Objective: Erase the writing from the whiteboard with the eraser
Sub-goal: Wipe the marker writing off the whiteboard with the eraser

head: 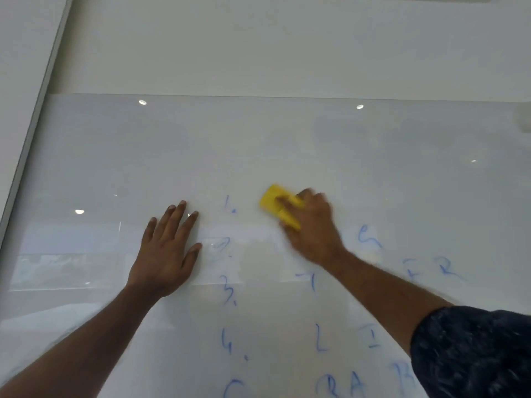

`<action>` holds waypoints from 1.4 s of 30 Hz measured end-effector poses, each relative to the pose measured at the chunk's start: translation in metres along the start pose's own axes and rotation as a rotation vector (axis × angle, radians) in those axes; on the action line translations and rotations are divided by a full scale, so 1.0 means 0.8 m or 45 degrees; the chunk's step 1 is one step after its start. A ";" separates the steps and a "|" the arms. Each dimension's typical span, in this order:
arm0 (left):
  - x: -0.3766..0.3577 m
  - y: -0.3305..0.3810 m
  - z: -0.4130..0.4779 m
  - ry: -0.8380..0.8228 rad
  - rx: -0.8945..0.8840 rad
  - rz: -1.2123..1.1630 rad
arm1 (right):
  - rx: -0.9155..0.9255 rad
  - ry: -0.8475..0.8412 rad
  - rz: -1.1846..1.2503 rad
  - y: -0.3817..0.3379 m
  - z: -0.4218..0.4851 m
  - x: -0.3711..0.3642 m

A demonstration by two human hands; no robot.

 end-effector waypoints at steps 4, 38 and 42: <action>-0.013 -0.014 -0.031 0.023 -0.050 0.008 | 0.427 -0.173 -0.060 -0.001 0.002 -0.001; -0.033 -0.032 -0.065 0.054 -0.045 -0.003 | 0.712 -0.344 0.176 -0.120 -0.035 -0.044; -0.035 -0.031 -0.063 0.057 -0.033 -0.015 | 0.542 -0.255 0.130 -0.092 0.007 -0.029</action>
Point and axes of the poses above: each hand's wrist, its own z-axis towards the middle knuckle, its own x-axis out of the back of the hand, y = z × x, the point moved 2 cm from there along z, towards the middle knuckle, and after that the axes turned 7 degrees about x, right-handed, at the moved point
